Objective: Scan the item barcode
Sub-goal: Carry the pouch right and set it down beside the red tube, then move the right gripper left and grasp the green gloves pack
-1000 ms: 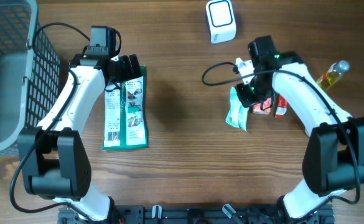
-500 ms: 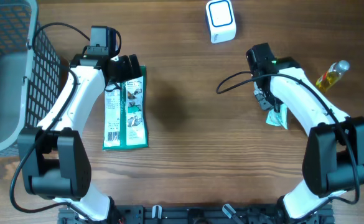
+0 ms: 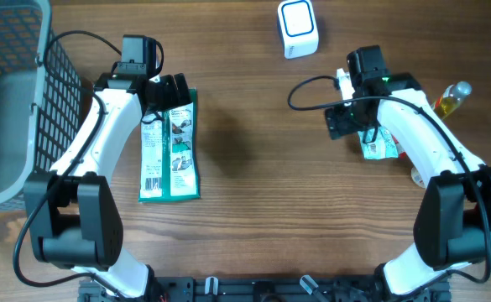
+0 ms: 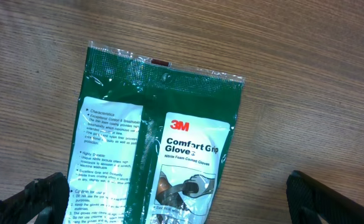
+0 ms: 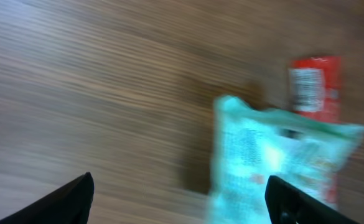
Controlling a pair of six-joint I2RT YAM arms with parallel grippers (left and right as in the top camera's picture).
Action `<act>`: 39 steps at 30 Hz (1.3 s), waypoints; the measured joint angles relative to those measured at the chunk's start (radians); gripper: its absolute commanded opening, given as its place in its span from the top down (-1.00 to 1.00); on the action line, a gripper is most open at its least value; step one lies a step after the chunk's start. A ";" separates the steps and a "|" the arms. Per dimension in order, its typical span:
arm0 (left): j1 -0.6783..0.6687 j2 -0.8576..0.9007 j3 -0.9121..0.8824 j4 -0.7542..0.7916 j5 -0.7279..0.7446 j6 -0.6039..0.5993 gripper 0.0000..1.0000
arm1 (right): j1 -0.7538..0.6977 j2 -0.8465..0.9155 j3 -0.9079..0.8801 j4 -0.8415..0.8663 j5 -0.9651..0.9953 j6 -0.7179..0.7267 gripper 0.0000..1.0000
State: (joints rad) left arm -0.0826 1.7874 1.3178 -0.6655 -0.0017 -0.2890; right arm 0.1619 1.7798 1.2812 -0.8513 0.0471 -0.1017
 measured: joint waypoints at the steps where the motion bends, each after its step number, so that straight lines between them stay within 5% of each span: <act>1: 0.000 0.000 0.000 0.000 0.000 0.000 -1.00 | 0.001 0.000 0.000 0.005 -0.053 0.036 -0.72; 5: 0.000 0.000 0.000 0.000 0.000 0.000 -1.00 | 0.001 0.000 0.000 0.009 -0.212 0.178 -0.99; 11: 0.000 0.000 0.000 0.000 0.000 0.000 -1.00 | 0.006 0.000 -0.053 0.116 -0.557 0.373 -1.00; 20: 0.000 0.000 0.000 0.000 0.000 0.000 -1.00 | 0.288 -0.002 -0.307 0.534 -0.530 0.552 -0.83; 25: 0.000 0.000 0.002 -0.016 -0.002 0.019 -1.00 | 0.348 -0.002 -0.323 0.561 -0.366 0.627 -0.84; 26: 0.000 0.000 0.002 -0.043 -0.010 0.051 -0.74 | 0.348 -0.002 -0.323 0.561 -0.351 0.632 -0.84; 27: 0.000 0.000 0.002 -0.068 -0.031 0.093 -0.03 | 0.348 -0.002 -0.323 0.561 -0.337 0.635 -0.84; 29: 0.004 0.000 0.002 -0.101 -0.095 0.135 0.34 | 0.348 -0.002 -0.323 0.561 -0.312 0.637 -0.83; 39: 0.076 0.172 -0.053 -0.126 -0.139 0.172 0.35 | 0.348 -0.002 -0.323 0.561 -0.274 0.640 -0.84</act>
State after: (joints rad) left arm -0.0071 1.9591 1.2652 -0.7918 -0.1410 -0.1169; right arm 0.5098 1.7779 0.9577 -0.2905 -0.2264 0.5385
